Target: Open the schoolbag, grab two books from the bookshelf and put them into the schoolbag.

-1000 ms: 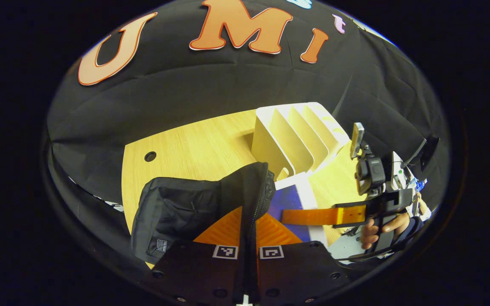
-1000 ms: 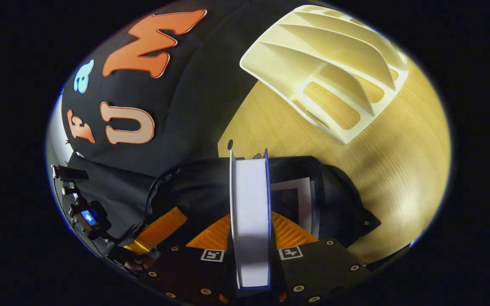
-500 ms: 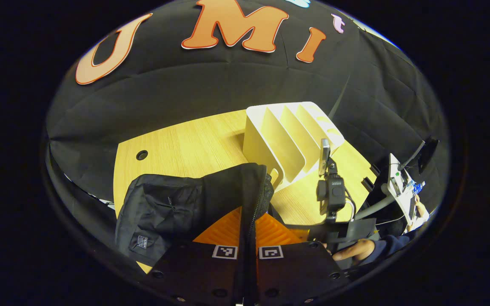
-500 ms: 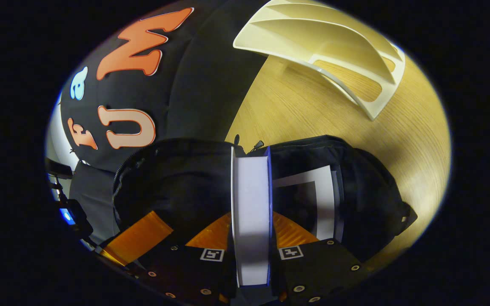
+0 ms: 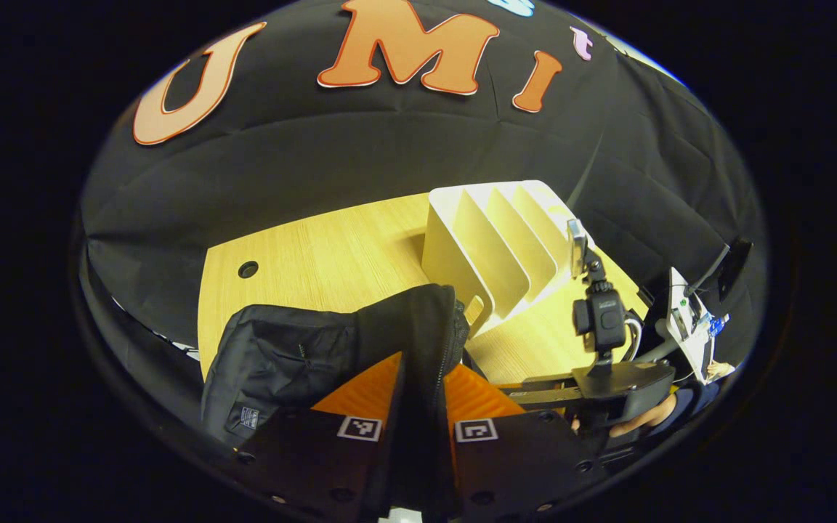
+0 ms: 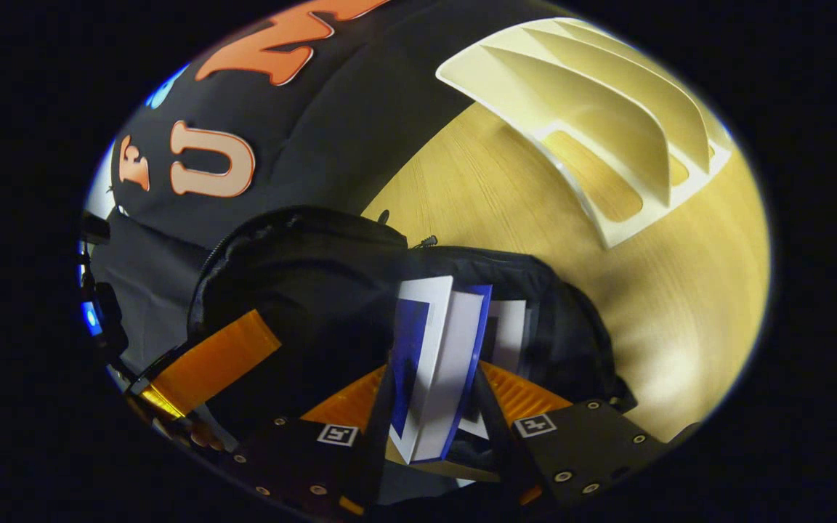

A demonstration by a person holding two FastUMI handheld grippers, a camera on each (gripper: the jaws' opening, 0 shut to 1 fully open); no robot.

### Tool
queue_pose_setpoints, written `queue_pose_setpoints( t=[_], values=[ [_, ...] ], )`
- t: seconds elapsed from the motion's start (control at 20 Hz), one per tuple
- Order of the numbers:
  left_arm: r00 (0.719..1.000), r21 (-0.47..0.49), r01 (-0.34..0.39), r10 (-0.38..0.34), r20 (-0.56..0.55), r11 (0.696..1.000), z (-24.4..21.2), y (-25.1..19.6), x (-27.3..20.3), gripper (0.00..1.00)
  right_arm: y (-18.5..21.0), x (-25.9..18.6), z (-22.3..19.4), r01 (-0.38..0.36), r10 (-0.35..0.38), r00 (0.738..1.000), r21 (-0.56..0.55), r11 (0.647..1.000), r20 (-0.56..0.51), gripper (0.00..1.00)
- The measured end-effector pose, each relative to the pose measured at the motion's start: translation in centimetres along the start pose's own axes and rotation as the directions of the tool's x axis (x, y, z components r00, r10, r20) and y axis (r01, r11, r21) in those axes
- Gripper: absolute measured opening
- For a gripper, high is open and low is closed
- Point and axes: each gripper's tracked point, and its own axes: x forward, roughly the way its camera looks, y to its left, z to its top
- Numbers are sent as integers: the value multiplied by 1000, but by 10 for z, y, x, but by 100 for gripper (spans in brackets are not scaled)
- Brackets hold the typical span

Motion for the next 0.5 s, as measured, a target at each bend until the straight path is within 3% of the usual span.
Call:
queue_pose_setpoints(
  t=[0.1, 0.25, 0.35, 0.4, 0.5],
  values=[
    [1000, -15, -10, 10, -3, 1000, -3, -11, 5, 36, -5, -17, 10, -10, 10, 1000, -35, 999, 5, 74],
    [998, -62, -60, 59, -27, 996, -11, -18, 18, 48, -23, -41, 27, 4, -3, 1000, -89, 996, 8, 86],
    [992, -100, -118, 113, -53, 988, -19, -24, 26, 66, -40, -60, 41, 16, -14, 1000, -134, 991, 15, 95],
    [991, -123, -131, 124, -57, 984, -20, -30, 30, 76, -43, -71, 46, 4, -1, 1000, -146, 989, 18, 96],
    [988, -164, -149, 141, -56, 975, -17, -46, 32, 78, -55, -92, 60, 14, -9, 1000, -179, 984, 30, 96]
  ],
)
